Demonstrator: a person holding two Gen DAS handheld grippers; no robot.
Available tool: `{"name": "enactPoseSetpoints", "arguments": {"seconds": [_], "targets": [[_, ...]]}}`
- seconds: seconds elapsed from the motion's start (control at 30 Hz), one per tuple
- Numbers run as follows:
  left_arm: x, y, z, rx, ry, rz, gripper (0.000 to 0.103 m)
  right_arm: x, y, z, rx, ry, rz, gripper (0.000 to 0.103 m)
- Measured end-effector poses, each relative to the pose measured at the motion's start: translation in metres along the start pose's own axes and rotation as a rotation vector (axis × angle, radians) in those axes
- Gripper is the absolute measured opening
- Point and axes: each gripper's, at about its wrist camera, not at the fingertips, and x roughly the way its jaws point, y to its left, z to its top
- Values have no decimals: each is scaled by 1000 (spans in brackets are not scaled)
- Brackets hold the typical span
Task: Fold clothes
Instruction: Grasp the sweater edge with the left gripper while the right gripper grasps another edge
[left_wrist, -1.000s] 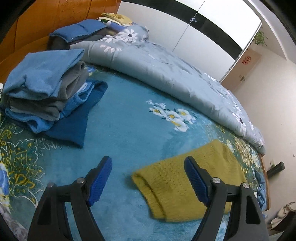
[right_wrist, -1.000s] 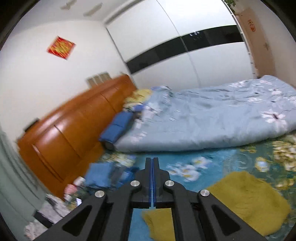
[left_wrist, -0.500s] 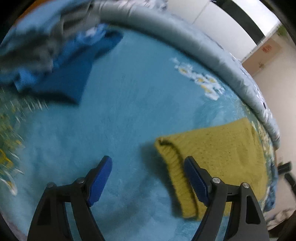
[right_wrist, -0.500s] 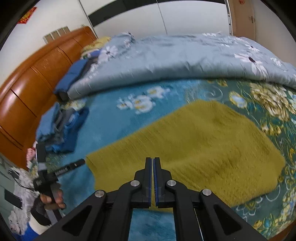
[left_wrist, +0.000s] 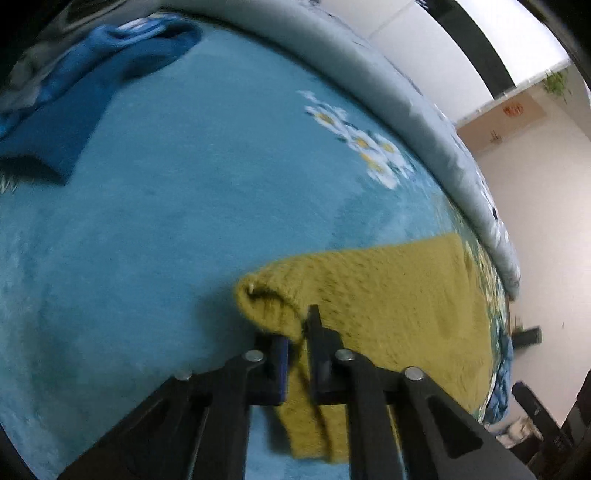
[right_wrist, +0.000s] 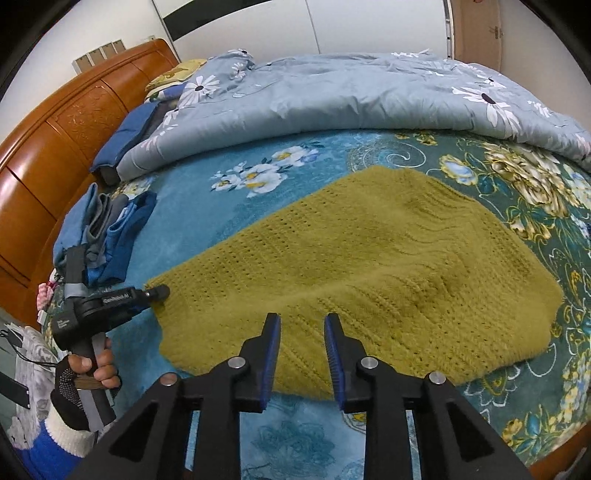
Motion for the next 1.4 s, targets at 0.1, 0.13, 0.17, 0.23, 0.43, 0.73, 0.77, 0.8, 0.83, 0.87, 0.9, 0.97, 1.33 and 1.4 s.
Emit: {"name": "enactPoseSetpoints", "arguments": {"seconds": [0.1, 0.13, 0.17, 0.23, 0.43, 0.73, 0.77, 0.8, 0.83, 0.87, 0.9, 0.97, 1.33, 1.4], "targets": [[-15, -30, -2, 73, -13, -113, 7, -3, 6, -2, -30, -1, 1, 28], [-21, -41, -2, 105, -9, -144, 7, -4, 10, -3, -45, 2, 12, 28], [-26, -53, -1, 135, -8, -169, 7, -4, 16, -5, -62, 1, 23, 29], [-38, -77, 3, 186, 2, -228, 7, -3, 28, -8, -97, -4, 47, 34], [-64, -136, 8, 291, 73, -365, 7, 3, 77, -14, -176, -49, 159, 48], [-82, -171, -6, 368, 132, -451, 7, 6, 96, -8, -78, -186, 120, 51], [-81, -170, -7, 370, 136, -454, 7, 7, 94, -7, -66, -189, 113, 51], [-81, -169, -7, 369, 142, -458, 7, 8, 90, -7, -44, -185, 107, 50], [-80, -168, -8, 366, 149, -461, 7, 8, 86, -6, -23, -182, 111, 42], [-79, -166, -8, 361, 155, -462, 7, 9, 82, -5, -5, -179, 120, 20], [-78, -165, -8, 358, 161, -464, 7, 8, 78, -4, 8, -176, 115, 17], [-73, -162, -8, 349, 179, -467, 8, 6, 70, -3, 23, -176, 86, 13], [-18, -139, -9, 363, 228, -267, 32, -49, -81, 12, 265, -273, -147, 12], [4, -139, -7, 382, 237, -213, 32, -61, -110, 8, 296, -286, -209, 12]]}}
